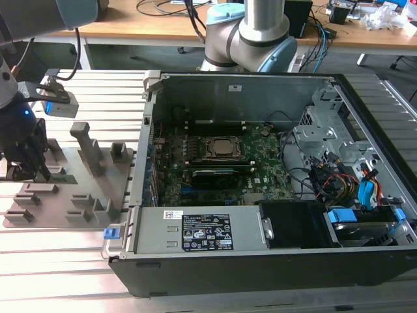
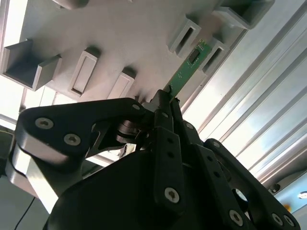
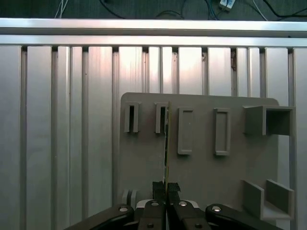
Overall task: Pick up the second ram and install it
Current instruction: 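Pick up the second ram and move it above second insertion slot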
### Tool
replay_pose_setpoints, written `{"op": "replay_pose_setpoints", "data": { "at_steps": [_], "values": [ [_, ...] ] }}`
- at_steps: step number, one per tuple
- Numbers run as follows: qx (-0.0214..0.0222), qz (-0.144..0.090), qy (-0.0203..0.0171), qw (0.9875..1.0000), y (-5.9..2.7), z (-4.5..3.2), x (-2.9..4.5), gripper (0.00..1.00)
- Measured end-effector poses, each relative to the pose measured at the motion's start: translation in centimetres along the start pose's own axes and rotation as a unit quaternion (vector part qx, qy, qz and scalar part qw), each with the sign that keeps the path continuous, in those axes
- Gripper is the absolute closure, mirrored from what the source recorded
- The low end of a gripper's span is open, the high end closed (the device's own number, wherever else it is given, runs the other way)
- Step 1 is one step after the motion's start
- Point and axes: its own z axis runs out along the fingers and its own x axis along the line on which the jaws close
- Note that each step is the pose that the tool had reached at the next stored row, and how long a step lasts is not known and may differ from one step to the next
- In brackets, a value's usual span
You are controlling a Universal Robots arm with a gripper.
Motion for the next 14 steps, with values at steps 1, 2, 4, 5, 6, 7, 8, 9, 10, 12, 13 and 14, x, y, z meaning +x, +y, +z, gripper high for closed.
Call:
{"op": "replay_pose_setpoints", "data": {
  "at_steps": [1, 2, 4, 5, 6, 7, 8, 9, 10, 12, 13, 14],
  "values": [
    [0.0, 0.0, 0.0, 1.0, 0.0, -0.11, 0.0, 0.86],
    [0.0, 0.0, 0.0, 1.0, 0.01, -0.25, 0.0, 0.86],
    [0.0, 0.0, 0.0, 1.0, 0.01, -0.43, -0.01, 0.86],
    [0.0, 0.0, 0.0, 1.0, 0.02, -0.55, -0.01, 0.86],
    [0.0, 0.0, 0.0, 1.0, 0.02, -0.62, -0.01, 0.86],
    [0.0, 0.0, 0.0, 1.0, 0.03, -0.77, -0.01, 0.86],
    [0.0, 0.0, 0.0, 1.0, 0.03, -0.92, -0.01, 0.86],
    [0.0, 0.0, 0.0, 1.0, 0.04, -1.1, -0.02, 0.86],
    [0.0, 0.0, 0.0, 1.0, 0.04, -1.24, -0.02, 0.86],
    [0.0, 0.0, 0.0, 1.0, 0.05, -1.45, -0.02, 0.86],
    [0.0, 0.0, 0.0, 1.0, 0.05, -1.52, -0.02, 0.86],
    [0.0, 0.0, 0.0, 1.0, 0.06, -1.71, -0.03, 0.86]
  ]
}}
